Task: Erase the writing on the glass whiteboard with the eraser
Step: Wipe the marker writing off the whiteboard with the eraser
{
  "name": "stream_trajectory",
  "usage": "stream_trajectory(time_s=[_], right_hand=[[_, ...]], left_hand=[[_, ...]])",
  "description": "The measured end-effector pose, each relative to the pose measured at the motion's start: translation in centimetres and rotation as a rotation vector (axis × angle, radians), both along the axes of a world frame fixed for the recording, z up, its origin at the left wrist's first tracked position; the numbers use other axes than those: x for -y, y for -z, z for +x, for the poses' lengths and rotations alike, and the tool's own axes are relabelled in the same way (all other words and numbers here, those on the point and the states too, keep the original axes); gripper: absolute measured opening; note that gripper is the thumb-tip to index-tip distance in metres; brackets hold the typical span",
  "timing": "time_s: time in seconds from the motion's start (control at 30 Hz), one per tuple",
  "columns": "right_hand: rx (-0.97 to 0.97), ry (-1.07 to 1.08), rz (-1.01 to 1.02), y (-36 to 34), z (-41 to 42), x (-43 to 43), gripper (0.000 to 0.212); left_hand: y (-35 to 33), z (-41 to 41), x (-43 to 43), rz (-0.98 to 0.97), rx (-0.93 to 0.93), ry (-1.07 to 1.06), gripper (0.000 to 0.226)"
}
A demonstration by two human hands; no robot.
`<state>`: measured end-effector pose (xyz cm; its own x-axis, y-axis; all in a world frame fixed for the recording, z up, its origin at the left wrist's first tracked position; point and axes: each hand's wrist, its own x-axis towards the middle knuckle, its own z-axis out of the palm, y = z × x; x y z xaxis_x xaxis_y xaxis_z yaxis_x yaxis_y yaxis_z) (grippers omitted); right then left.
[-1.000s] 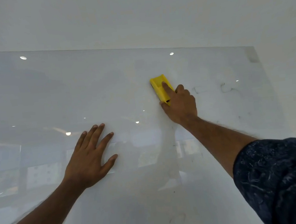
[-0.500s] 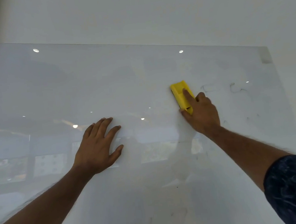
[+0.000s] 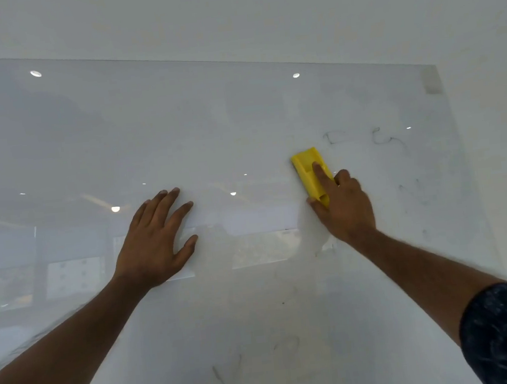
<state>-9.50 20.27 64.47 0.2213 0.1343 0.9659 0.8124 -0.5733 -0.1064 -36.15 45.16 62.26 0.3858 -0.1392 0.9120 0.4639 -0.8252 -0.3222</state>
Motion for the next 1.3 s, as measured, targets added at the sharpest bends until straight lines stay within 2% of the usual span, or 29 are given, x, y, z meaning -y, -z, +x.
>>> stream_trajectory(time_s=[0.07,0.17,0.27,0.33,0.43,0.5,0.57,0.63,0.73,0.8,0.9,1.0,1.07,1.2,1.27,1.3], right_hand=[[0.05,-0.019,-0.068,2.2,-1.1,-1.0,0.07],[0.246,-0.024,-0.271,4.9,-2.8,-2.1,0.068],[0.334,0.0,-0.352,3.5,-2.2,-1.0,0.066],[0.201,0.009,-0.292,1.7,-1.3,0.0,0.067],[-0.097,-0.053,0.005,0.1,0.2,1.1,0.068],[-0.134,-0.055,0.066,0.5,-0.5,0.4,0.069],[-0.039,-0.06,-0.042,2.6,-2.2,-1.2,0.068],[0.147,-0.061,-0.199,6.1,-3.6,-2.3,0.068],[0.287,-0.081,-0.256,9.3,-3.5,-2.1,0.067],[0.25,-0.098,-0.207,8.8,-3.2,-1.6,0.065],[0.048,-0.152,0.024,6.9,-2.6,-1.3,0.065],[0.017,-0.104,0.099,6.3,-2.4,-1.7,0.067],[0.079,-0.111,0.059,7.0,-3.3,-2.5,0.065],[0.345,-0.08,-0.253,8.6,-3.8,-2.7,0.063],[0.343,-0.022,-0.284,6.9,-2.6,-1.4,0.064],[0.267,0.011,-0.238,5.6,-1.9,-0.7,0.065]], left_hand=[[0.5,0.0,-0.4,0.002,-0.004,0.009,0.065],[0.9,0.1,-0.7,0.005,0.002,0.017,0.065],[1.0,0.4,-0.8,0.012,0.014,0.035,0.065],[1.0,0.6,-0.8,0.009,0.023,0.04,0.065],[1.3,1.2,-0.5,-0.007,0.021,0.048,0.066],[1.3,1.2,-0.5,-0.008,0.022,0.048,0.067],[1.1,0.9,-0.8,-0.014,0.021,0.046,0.067],[0.9,0.9,-0.7,-0.024,0.02,0.046,0.067],[1.4,1.0,-0.2,-0.028,0.011,0.049,0.067],[1.6,0.8,-0.3,-0.023,0.005,0.049,0.066],[1.8,0.5,-0.7,-0.012,-0.014,0.037,0.066],[2.1,0.4,-0.8,-0.007,-0.034,0.031,0.066],[2.2,0.1,-0.9,-0.009,-0.043,0.03,0.066],[3.1,-0.4,-1.0,-0.016,-0.055,0.016,0.066],[3.4,-0.5,-1.1,-0.014,-0.059,0.012,0.067],[3.3,-0.5,-1.0,-0.012,-0.06,0.013,0.067]])
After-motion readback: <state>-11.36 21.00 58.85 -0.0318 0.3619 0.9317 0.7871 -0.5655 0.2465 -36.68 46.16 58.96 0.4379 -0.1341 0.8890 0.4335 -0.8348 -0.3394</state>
